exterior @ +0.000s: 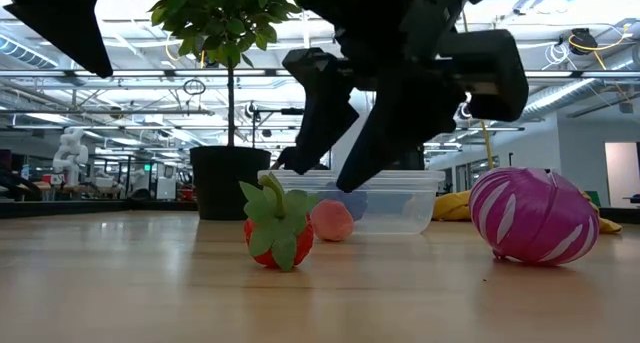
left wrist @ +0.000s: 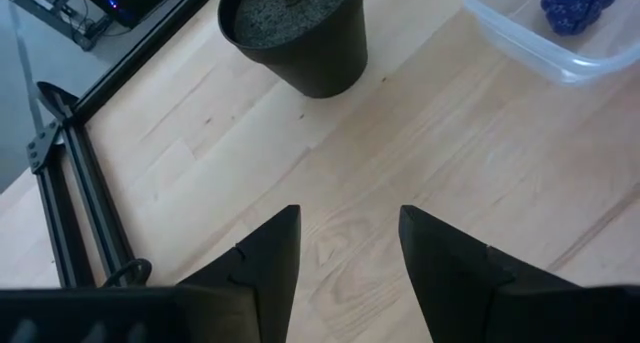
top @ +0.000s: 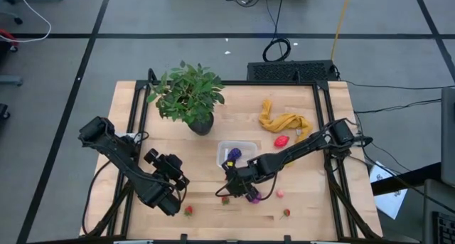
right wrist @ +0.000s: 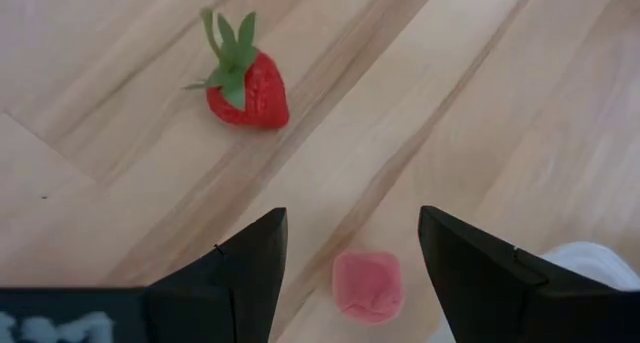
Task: Pick and placing Produce into tupperware
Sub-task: Put the top peach into the bin
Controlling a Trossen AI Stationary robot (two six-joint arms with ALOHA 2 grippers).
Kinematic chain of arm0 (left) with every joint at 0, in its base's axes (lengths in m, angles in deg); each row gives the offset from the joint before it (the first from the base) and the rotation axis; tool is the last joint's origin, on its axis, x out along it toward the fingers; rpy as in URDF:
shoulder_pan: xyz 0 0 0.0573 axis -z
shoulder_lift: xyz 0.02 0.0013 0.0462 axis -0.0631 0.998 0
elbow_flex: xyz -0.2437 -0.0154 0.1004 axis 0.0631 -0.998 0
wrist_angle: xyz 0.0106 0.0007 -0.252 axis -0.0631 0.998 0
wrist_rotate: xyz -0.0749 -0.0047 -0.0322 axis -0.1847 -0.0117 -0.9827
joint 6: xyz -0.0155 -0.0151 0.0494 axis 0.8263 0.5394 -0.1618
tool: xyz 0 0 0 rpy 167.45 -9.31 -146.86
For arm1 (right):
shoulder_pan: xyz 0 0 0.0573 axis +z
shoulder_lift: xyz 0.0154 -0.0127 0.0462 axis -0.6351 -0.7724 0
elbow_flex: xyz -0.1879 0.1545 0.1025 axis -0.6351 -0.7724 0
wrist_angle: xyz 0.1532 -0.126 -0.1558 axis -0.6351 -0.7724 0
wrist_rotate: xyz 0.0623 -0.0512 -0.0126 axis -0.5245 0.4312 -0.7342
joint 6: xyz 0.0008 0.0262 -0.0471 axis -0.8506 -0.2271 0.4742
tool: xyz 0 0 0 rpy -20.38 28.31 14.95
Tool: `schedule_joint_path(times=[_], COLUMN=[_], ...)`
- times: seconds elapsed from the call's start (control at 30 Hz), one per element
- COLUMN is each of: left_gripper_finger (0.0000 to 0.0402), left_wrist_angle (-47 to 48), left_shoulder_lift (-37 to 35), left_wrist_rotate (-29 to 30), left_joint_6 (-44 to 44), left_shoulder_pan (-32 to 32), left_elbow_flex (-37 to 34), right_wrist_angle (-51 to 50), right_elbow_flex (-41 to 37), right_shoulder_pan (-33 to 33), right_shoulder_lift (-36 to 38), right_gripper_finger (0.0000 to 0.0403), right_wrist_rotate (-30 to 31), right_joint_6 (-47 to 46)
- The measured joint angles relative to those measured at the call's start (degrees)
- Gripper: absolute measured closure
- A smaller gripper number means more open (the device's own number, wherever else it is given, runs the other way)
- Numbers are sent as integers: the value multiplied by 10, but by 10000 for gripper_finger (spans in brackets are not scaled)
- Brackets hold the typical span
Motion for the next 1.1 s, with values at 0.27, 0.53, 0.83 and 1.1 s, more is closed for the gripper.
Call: schedule_joint_path(times=[0.27, 0.53, 0.83, 1.1], left_gripper_finger=[224, 224, 224, 224], left_wrist_angle=[-1, -1, -3, -3], left_shoulder_lift=[0, 0, 0, 0], left_wrist_rotate=[0, 0, 0, 1], left_joint_6=[0, 0, 0, 0], left_shoulder_pan=[0, 0, 0, 0], left_elbow_flex=[0, 0, 0, 0], right_wrist_angle=[-1, -5, -6, -16], right_elbow_flex=[0, 0, 0, 0], right_shoulder_pan=[0, -5, -16, -16], right_shoulder_lift=[0, -3, -3, -3], right_gripper_finger=[183, 183, 183, 183], right_wrist_rotate=[0, -2, -2, -2], right_joint_6=[-2, -11, -20, -33])
